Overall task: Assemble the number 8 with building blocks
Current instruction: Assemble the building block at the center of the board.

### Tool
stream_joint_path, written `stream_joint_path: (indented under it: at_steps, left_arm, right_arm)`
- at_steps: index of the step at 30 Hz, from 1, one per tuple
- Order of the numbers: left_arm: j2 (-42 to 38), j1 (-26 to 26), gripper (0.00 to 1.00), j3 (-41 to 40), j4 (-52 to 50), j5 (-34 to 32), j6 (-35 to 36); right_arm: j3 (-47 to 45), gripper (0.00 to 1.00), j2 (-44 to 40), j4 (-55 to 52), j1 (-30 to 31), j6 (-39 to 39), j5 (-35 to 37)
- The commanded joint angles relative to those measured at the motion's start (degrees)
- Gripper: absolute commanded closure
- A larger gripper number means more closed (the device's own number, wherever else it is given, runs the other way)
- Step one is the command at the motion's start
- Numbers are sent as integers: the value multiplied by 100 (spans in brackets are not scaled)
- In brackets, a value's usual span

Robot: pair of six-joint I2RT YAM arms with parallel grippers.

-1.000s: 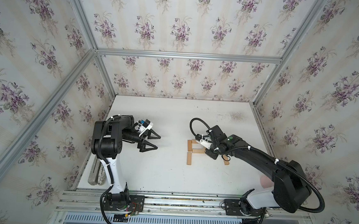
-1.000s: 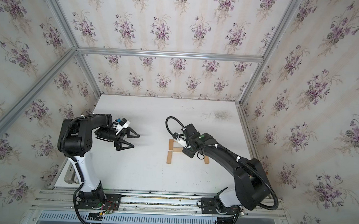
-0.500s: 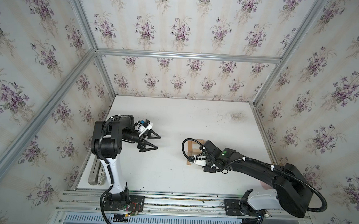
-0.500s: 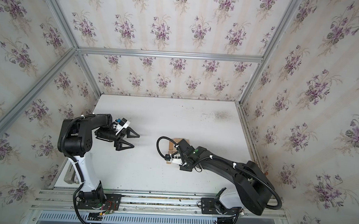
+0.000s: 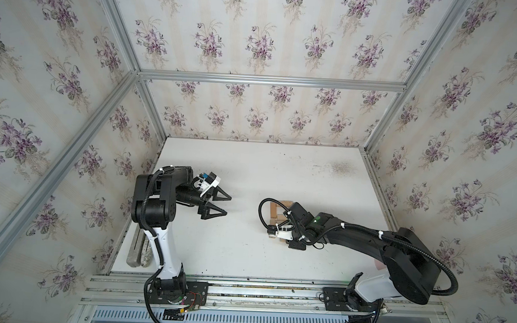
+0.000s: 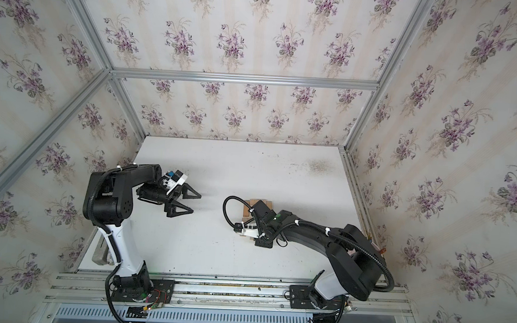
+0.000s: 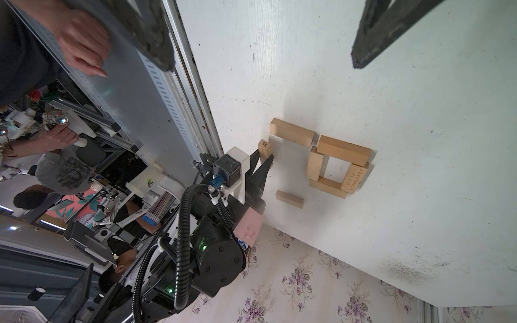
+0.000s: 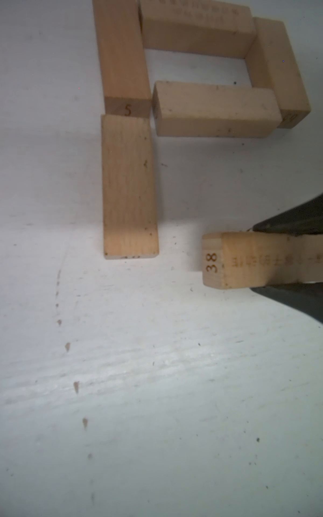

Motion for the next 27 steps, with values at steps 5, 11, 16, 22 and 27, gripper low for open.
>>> stream_joint_path:
  at_steps: [5,11,16,22,27]
  left_arm:
    - [-8,1,0,14,-980,28,2188]
    - [-8,2,0,13,-969,35,2193]
    - [-8,8,1,16,-975,28,2189]
    - [-8,3,0,15,-969,29,2191]
    - [-1,5,0,13,-975,32,2189]
  right_arm:
    - [30,83,172,250,22,-173,-73]
    - [85,82,330,317,22,-254,-28]
    - [167,82,478,348,27,-189,6]
    - [198,78,587,403,27,-229,-7]
    - [138,70,597,394,20,-215,59]
